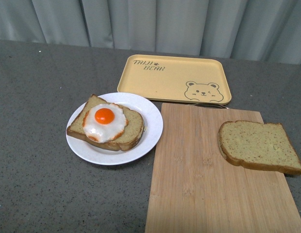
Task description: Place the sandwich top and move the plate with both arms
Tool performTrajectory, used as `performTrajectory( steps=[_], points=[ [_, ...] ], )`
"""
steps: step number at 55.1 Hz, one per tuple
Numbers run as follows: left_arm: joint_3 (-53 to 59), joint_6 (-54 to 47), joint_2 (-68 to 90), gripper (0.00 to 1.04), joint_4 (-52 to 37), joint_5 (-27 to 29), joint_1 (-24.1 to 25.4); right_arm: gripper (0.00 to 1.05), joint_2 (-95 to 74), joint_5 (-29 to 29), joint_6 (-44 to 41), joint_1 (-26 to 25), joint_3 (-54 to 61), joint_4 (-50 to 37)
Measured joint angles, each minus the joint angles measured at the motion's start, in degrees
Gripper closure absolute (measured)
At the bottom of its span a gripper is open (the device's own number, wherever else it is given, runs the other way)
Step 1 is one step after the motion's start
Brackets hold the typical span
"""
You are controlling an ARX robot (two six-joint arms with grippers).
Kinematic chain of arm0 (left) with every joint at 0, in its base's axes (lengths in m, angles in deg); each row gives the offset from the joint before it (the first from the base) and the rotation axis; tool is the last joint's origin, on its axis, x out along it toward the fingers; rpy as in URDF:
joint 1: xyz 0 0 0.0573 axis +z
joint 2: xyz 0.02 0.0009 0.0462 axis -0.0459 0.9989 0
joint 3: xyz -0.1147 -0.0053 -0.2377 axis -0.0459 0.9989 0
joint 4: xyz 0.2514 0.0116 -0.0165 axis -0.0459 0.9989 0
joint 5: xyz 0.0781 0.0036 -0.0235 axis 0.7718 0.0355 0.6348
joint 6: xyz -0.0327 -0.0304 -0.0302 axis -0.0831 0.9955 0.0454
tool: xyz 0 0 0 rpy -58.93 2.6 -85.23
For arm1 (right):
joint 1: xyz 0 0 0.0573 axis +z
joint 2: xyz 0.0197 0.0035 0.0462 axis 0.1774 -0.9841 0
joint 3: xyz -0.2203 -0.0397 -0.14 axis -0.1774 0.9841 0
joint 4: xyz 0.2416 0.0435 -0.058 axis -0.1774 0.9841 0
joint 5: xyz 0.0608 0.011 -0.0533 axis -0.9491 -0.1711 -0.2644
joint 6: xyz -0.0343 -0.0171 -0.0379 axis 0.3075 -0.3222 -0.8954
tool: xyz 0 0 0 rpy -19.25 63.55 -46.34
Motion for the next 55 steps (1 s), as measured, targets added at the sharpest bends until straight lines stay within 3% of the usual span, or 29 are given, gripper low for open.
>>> performTrajectory(
  steps=[55],
  points=[
    [0.0, 0.0, 0.0, 0.07, 0.0, 0.0, 0.0, 0.09, 0.0, 0.0, 0.0, 0.0, 0.0, 0.0]
  ],
)
